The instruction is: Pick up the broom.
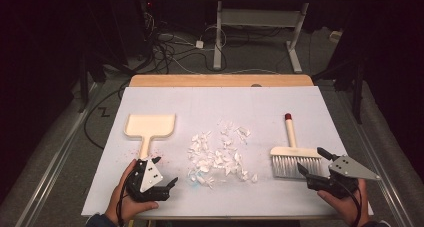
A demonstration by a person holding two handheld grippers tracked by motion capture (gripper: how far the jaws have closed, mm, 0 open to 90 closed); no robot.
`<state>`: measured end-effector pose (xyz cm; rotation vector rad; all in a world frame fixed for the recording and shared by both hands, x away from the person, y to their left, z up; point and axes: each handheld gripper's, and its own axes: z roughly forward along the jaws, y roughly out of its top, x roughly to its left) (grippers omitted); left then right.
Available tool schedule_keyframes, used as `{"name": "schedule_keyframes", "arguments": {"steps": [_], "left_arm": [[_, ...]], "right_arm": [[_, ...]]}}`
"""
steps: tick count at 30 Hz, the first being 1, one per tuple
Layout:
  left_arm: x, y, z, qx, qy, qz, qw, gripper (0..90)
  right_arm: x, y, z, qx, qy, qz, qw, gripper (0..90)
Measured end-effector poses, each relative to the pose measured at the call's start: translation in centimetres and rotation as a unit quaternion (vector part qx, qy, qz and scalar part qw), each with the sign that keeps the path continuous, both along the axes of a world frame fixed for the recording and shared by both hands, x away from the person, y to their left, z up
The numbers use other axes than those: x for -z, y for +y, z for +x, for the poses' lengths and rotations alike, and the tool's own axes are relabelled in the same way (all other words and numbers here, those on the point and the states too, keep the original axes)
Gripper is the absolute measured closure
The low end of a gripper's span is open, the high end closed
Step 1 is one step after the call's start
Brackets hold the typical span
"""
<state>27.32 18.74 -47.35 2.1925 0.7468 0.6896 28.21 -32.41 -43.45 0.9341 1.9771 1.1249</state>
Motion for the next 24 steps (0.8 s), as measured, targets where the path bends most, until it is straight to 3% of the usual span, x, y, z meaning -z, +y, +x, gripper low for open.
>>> {"name": "schedule_keyframes", "arguments": {"steps": [3, 4, 8, 13, 19, 24], "left_arm": [[-0.2, 0.0, -0.1, 0.0, -0.002, -0.013, 0.9999, 16.4], [-0.3, -0.1, -0.1, 0.0, -0.006, -0.011, 0.9999, 16.4], [-0.1, -0.3, 0.2, 0.0, -0.003, -0.008, 1.0, 16.4], [0.0, -0.2, 0.4, -0.002, 0.004, -0.01, 0.9999, 16.6], [0.0, -0.2, 0.5, 0.003, 0.006, -0.008, 0.9999, 16.7], [0.2, -0.2, 0.2, 0.006, 0.007, 0.001, 1.0, 16.9]], "right_arm": [[0.1, 0.3, 0.0, -0.006, 0.001, 0.0, 1.0, 19.9], [0.3, 0.4, -0.1, -0.015, 0.012, 0.003, 0.9998, 19.9], [0.2, 0.4, -0.2, -0.014, 0.006, 0.001, 0.9999, 20.0], [-0.1, 0.2, 0.1, 0.009, -0.002, -0.011, 0.9999, 20.4], [-0.1, 0.4, 1.9, 0.029, 0.008, -0.02, 0.9993, 20.9], [-0.3, 0.6, 4.4, 0.056, 0.037, -0.027, 0.9974, 20.7]]}}
